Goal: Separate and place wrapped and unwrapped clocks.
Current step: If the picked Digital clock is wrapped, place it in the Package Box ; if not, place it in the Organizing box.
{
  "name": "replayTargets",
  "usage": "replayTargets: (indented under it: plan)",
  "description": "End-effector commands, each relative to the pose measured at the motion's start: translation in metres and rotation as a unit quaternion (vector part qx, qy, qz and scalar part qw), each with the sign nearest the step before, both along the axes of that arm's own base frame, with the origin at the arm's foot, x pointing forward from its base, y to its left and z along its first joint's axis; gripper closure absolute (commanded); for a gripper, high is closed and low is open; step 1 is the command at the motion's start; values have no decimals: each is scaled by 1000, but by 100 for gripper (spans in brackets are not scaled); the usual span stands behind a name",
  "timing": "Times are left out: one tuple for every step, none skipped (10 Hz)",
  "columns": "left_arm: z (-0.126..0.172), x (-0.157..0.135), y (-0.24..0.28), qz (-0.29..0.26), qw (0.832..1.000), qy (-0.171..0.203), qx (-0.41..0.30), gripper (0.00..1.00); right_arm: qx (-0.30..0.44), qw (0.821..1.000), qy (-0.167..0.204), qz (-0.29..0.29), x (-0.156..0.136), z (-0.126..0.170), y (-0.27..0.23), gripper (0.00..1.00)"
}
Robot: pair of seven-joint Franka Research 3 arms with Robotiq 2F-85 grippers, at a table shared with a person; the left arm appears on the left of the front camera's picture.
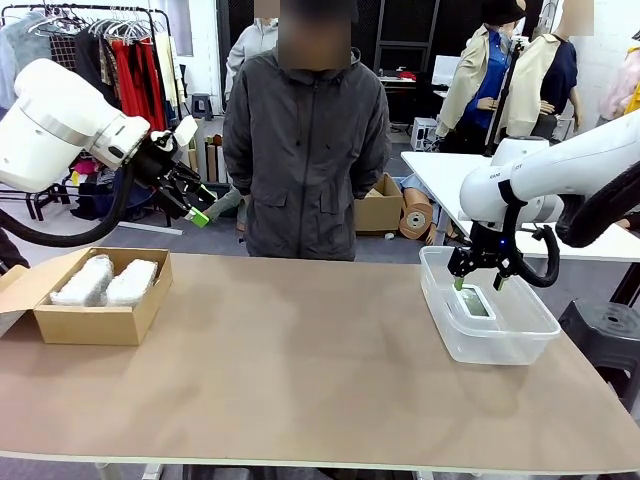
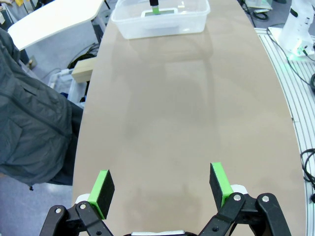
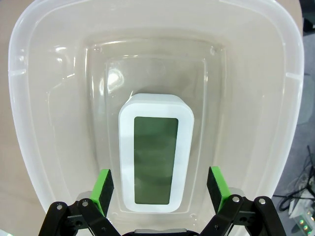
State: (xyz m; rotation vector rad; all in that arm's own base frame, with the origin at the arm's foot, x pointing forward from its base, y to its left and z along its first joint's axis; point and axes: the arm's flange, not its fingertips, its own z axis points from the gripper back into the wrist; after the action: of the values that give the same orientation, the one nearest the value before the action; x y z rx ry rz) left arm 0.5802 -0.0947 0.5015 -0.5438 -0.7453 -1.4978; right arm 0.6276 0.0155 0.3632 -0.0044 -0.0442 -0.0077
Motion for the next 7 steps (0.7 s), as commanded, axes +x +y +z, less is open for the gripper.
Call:
replayTargets:
  plan:
    - [1,-1,1,-3,1000,-4,1,0,0,1000,-3,-5,1,2,0,0]
    - [1,-1,1,-3,1000,-4,1,0,0,1000,-3,-5,1,2,0,0]
    - [1,-1,1,-3,1000,-4,1,0,0,1000,0,0,0,0,0,0]
    - [1,-1,1,-3,1000,-4,1,0,-6,999,-18,44,-6,3,5,0]
    - [1,-1,1,-3,1000,-4,1,0,-26,997,-27,74,-8,15,7,0]
    - [1,-1,1,-3,1000,-4,1,0,-38,992,-29,117,-13,28,10,0]
    - [1,-1,1,-3,1000,-4,1,0,-50,985,-22,165,-22,41,19,0]
